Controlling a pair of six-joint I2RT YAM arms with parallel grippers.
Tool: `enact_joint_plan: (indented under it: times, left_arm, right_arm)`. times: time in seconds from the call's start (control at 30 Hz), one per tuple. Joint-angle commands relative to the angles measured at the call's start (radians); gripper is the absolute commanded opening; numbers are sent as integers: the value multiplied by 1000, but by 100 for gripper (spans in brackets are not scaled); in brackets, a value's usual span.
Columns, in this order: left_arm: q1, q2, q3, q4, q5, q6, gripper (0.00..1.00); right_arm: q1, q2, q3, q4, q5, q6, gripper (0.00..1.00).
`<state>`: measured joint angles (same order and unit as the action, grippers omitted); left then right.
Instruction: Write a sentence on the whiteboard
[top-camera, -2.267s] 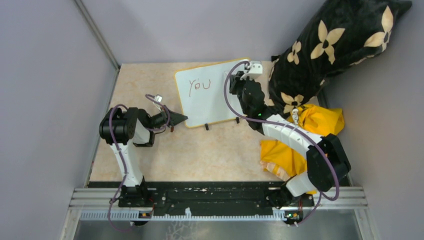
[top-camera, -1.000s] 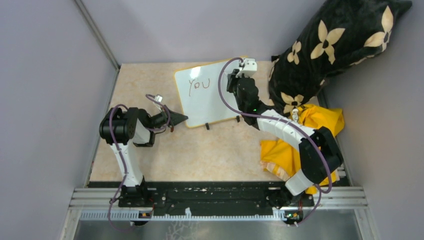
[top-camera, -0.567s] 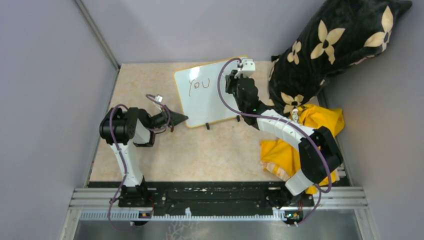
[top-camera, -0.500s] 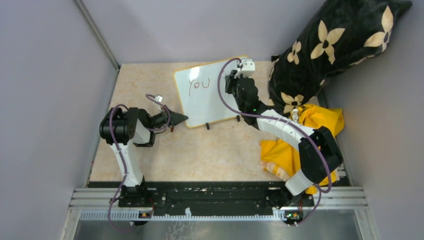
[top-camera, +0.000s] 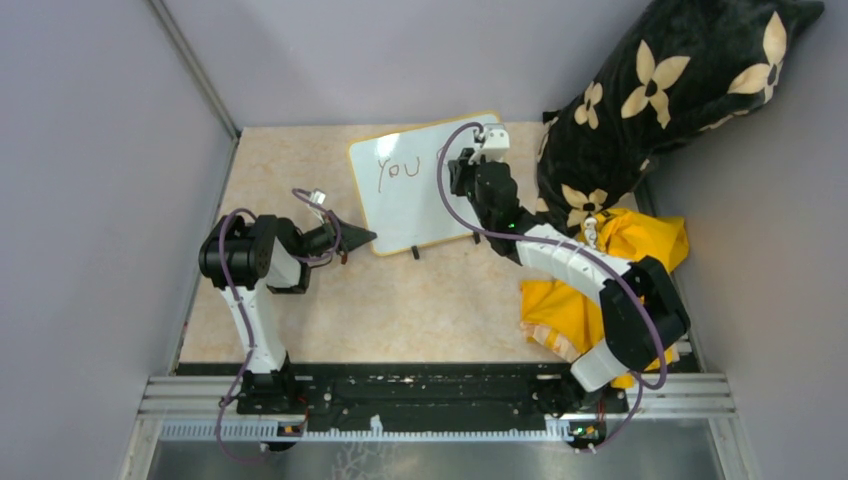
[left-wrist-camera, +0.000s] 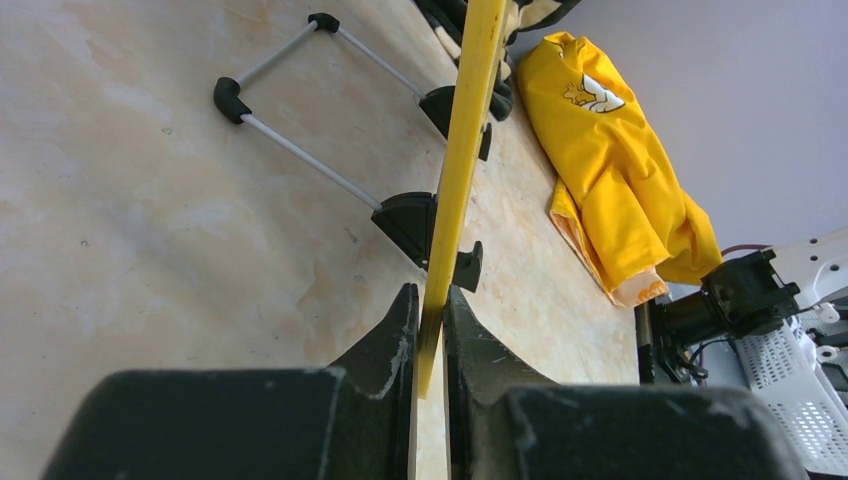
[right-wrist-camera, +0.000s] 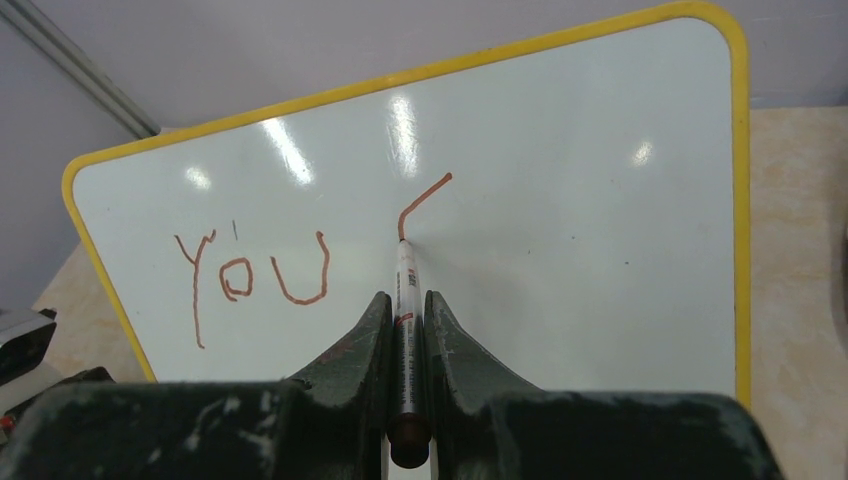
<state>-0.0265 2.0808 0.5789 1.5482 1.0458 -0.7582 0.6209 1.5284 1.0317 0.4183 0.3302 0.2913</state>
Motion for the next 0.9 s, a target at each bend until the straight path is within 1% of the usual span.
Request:
enact_joint_plan:
  times: [0.0,0.2,0.53,0.7,0.77,0.87]
  left_arm:
    - [-3,18,-5,73,1,-1,0]
    - [-3,17,-5,72,3,0,0]
    - [-5,16,-5,69,2,2,0]
    - [-4,18,-4,66,5,0,0]
    - [-5,15,-4,66,5,2,0]
    - [-5,17,-4,67,6,2,0]
  right_arm:
    - [-4,-48,-40,-29,5,14,0]
    - [-7,-77,-70,-45,50,14,0]
    - [-19,-100,-73,-57,120,5,0]
    - [-28,-102,-64,-55,122,7,0]
    - [-29,-121,-78,-36,109,7,0]
    - [-28,-176,-147,49,74,8,0]
